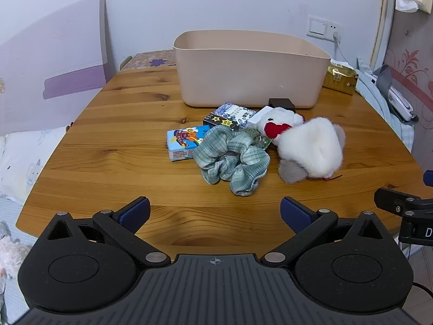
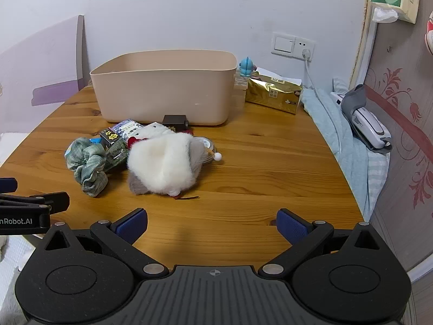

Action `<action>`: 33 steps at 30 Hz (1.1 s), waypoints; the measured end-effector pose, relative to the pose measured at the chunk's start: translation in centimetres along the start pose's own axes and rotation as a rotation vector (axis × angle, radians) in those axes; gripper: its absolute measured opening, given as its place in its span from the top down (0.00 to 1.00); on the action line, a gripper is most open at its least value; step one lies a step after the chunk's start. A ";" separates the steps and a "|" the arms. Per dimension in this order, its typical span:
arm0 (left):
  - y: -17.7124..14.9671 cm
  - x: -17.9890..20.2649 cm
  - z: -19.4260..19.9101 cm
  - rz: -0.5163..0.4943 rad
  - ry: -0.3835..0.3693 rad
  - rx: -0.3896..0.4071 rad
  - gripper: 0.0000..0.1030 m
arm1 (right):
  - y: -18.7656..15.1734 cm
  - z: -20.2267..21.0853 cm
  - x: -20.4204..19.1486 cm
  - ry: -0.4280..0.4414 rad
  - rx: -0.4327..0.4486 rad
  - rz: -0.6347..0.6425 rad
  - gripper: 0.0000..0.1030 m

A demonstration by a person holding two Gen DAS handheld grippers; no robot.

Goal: Organize objects

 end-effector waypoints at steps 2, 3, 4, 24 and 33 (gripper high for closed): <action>0.0 0.0 0.0 -0.001 0.000 0.000 0.00 | 0.0 -0.1 0.0 0.010 -0.003 -0.004 0.00; 0.0 0.0 0.0 -0.001 0.000 -0.001 0.00 | 0.0 0.0 0.0 0.014 -0.003 -0.007 0.00; 0.0 0.0 0.0 -0.001 -0.001 0.001 0.00 | 0.0 0.0 0.0 0.016 -0.002 -0.007 0.00; -0.2 0.1 -0.4 0.001 0.002 -0.013 0.00 | 0.0 -0.5 -0.1 0.012 -0.013 0.004 0.00; -0.2 0.1 -0.5 0.000 0.000 -0.014 0.00 | 0.2 -0.7 -0.1 0.012 -0.012 0.002 0.00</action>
Point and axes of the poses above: each gripper's, at about its wrist camera, not at the fingertips, and z roughly against the way its jaws point, x to its right, y to its top, the point moved 10 cm from there along -z, roughly the way its jaws point, and after that the axes turned 7 degrees about -x, right-handed, at the moved point
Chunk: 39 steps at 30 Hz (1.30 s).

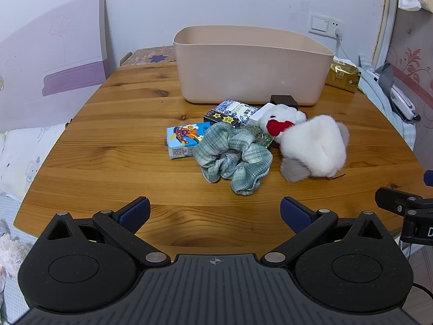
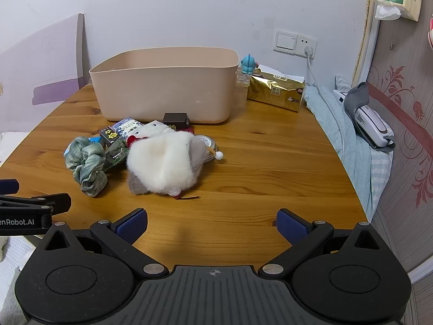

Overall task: Organize objects
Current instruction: 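Move both tools toward the scrunchie and white plush toy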

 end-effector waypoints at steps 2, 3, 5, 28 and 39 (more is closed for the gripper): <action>0.1 -0.1 -0.2 0.001 -0.003 -0.001 0.00 | 0.0 0.0 0.0 0.003 -0.002 0.001 0.00; 0.2 -0.2 -0.2 0.001 -0.005 -0.002 0.00 | 0.0 -0.1 0.0 0.006 -0.003 0.000 0.00; 0.2 -0.2 -0.4 0.000 -0.008 -0.003 0.00 | 0.1 -0.2 0.0 0.007 -0.005 0.001 0.00; 0.7 -0.5 -2.9 0.006 0.001 -0.034 0.00 | 0.9 -2.7 -0.6 0.010 -0.012 0.016 0.00; 2.0 -0.6 -4.4 -0.001 -0.007 -0.019 0.00 | 2.2 -4.7 -1.7 0.024 0.004 0.067 0.00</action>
Point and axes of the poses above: each gripper's, at about its wrist camera, not at the fingertips, and z roughly against the way its jaws point, x to its right, y to its top, the point moved 10 cm from there along -z, roughly the way its jaws point, and after that the axes turned 7 degrees about -x, right-handed, at the moved point
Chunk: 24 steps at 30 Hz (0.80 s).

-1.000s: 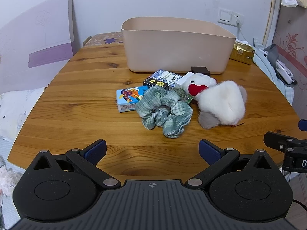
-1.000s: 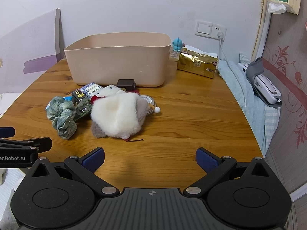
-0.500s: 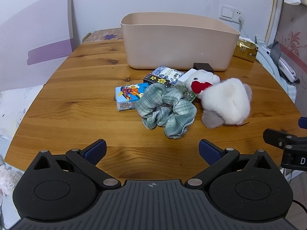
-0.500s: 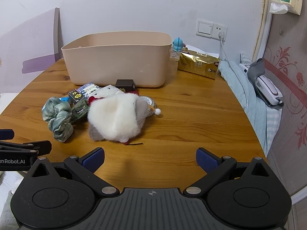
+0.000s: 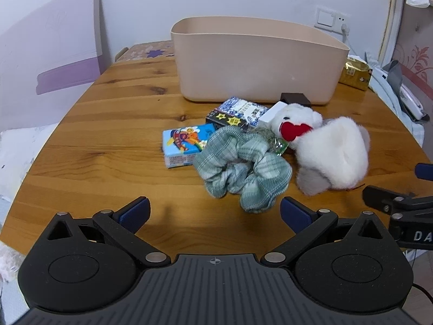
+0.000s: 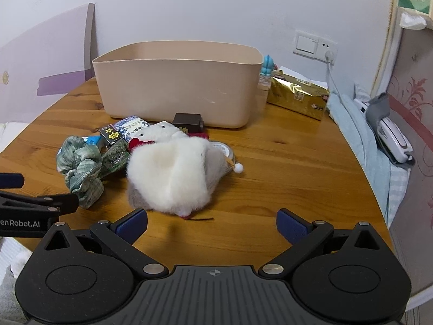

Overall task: Organize objects
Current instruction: 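Move both tools toward the scrunchie and white plush toy, then grasp the green plaid scrunchie with the left tool while the right tool grasps the white plush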

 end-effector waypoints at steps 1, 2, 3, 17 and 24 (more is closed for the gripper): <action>0.2 0.1 -0.1 -0.002 -0.009 0.001 0.00 | 0.1 -0.2 0.0 0.003 0.001 0.002 0.00; 0.3 0.2 -0.3 -0.003 -0.016 0.001 0.00 | 0.2 -0.4 -0.1 0.011 0.002 0.003 0.00; 0.5 0.3 -0.4 -0.004 -0.023 0.000 0.00 | 0.3 -0.6 -0.2 0.021 0.003 0.005 0.00; 2.2 0.6 -3.0 -0.025 -0.031 -0.022 0.00 | 1.1 -3.2 -0.7 0.068 -0.028 0.014 0.00; 3.0 0.3 -4.6 -0.049 -0.042 -0.041 0.00 | 1.8 -4.5 -1.1 0.079 -0.042 0.011 0.00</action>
Point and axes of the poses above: each gripper's, at about its wrist camera, not at the fingertips, and z roughly against the way its jaws point, x to its right, y to its top, the point moved 10 cm from there along -z, roughly the way its jaws point, and after that the axes turned 7 degrees about -x, right-handed, at the moved point
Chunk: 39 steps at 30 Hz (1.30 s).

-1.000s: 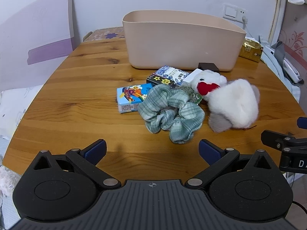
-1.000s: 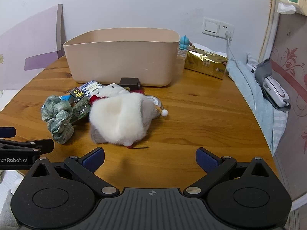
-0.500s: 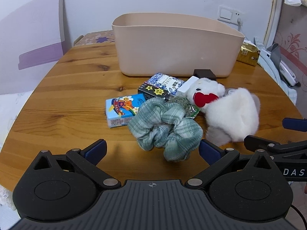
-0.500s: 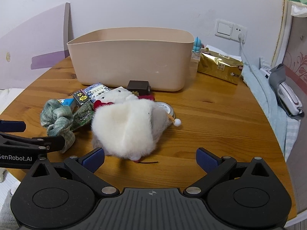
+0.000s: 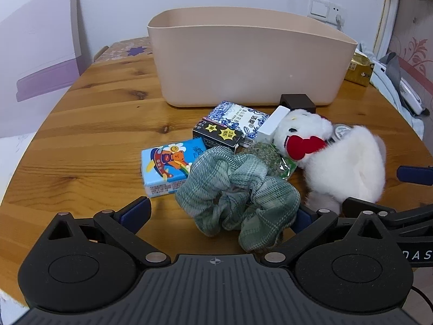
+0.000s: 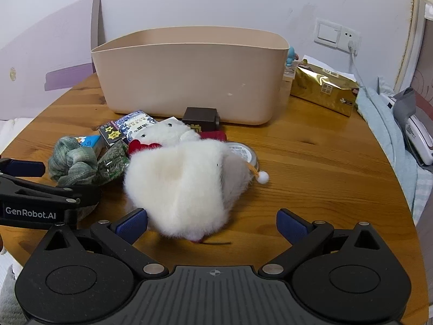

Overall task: Organize objects
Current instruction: 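Grasp the green plaid scrunchie with the left tool while the right tool grasps the white plush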

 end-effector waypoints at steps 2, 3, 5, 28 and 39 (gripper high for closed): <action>0.2 -0.1 -0.4 -0.003 -0.010 -0.005 0.00 | 0.1 -0.4 0.2 -0.002 -0.007 -0.014 0.00; 0.2 -0.1 -0.5 -0.002 -0.013 -0.008 0.00 | 0.2 -0.6 0.2 -0.002 -0.011 -0.021 0.00; 0.3 -0.2 -0.9 -0.002 -0.024 -0.017 0.00 | 0.2 -0.9 0.3 0.002 -0.017 -0.025 0.00; 0.5 -0.1 0.1 -0.044 -0.064 -0.003 0.46 | 1.4 -1.3 -1.3 0.114 0.007 -0.017 0.74; -1.0 -0.1 1.2 -0.013 -0.074 -0.031 0.39 | 0.9 0.5 -0.5 0.108 0.029 -0.025 0.77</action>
Point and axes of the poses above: each gripper's, at about its wrist camera, not at the fingertips, and z roughly against the way its jaws point, x to its right, y to its top, the point moved 10 cm from there along -z, roughly the way its jaws point, and after that the axes turned 7 degrees about -x, right-handed, at the moved point
